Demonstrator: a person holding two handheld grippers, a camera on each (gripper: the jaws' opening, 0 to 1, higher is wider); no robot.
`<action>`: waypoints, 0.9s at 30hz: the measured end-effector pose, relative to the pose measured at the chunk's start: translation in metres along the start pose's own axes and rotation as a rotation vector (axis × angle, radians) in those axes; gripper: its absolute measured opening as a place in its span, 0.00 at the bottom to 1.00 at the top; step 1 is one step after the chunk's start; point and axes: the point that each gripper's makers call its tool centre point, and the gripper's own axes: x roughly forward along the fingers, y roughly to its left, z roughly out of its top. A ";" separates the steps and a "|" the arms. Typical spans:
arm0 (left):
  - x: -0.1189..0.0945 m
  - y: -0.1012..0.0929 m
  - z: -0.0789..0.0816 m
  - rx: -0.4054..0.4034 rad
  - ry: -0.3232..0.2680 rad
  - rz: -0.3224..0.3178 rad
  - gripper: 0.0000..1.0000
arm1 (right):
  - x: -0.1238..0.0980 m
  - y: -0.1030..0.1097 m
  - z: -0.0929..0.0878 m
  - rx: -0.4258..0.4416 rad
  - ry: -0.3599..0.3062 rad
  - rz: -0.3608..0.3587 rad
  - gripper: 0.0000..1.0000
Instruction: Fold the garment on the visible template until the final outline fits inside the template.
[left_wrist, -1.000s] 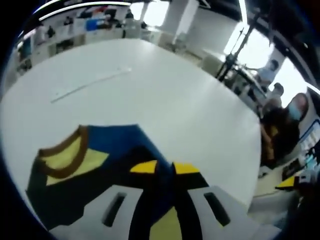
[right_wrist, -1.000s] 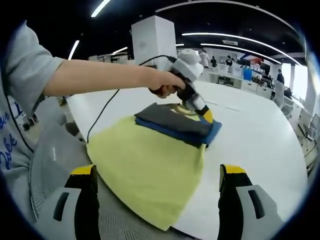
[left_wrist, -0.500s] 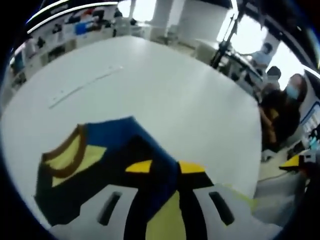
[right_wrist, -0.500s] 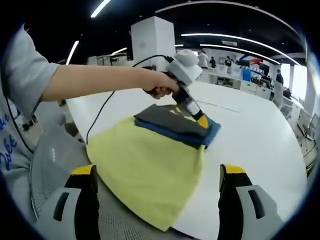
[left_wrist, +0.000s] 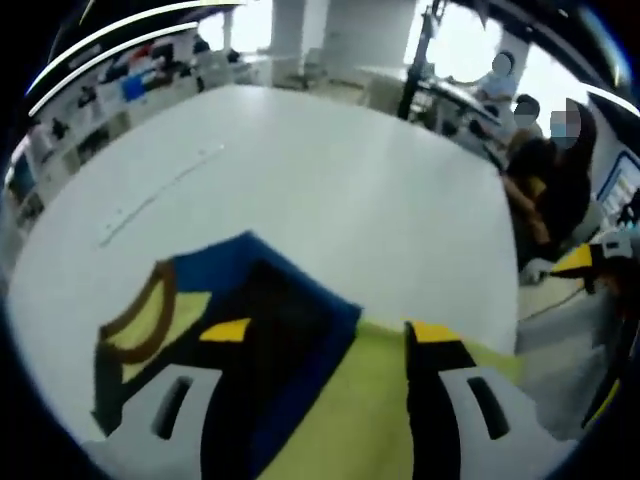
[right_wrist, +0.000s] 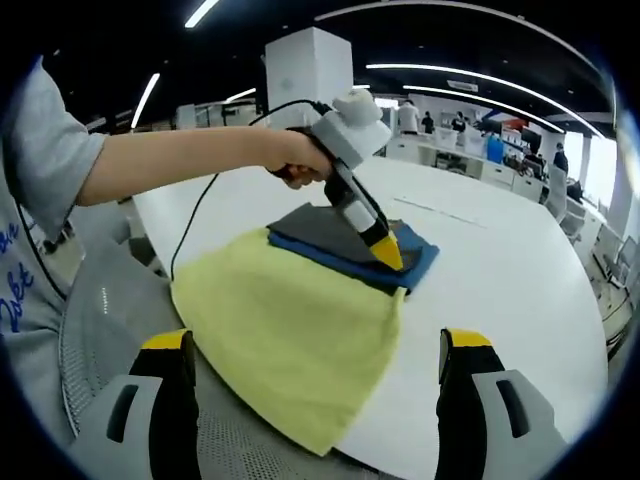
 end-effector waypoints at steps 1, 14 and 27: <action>-0.004 -0.002 -0.003 0.010 0.007 0.000 0.60 | 0.000 -0.001 0.000 -0.002 0.001 -0.003 1.00; -0.028 -0.013 -0.005 0.057 -0.035 -0.019 0.75 | -0.002 -0.001 0.013 -0.052 0.009 0.009 1.00; -0.061 -0.018 -0.021 0.048 -0.054 -0.001 0.91 | -0.008 -0.002 0.018 -0.084 0.021 0.002 1.00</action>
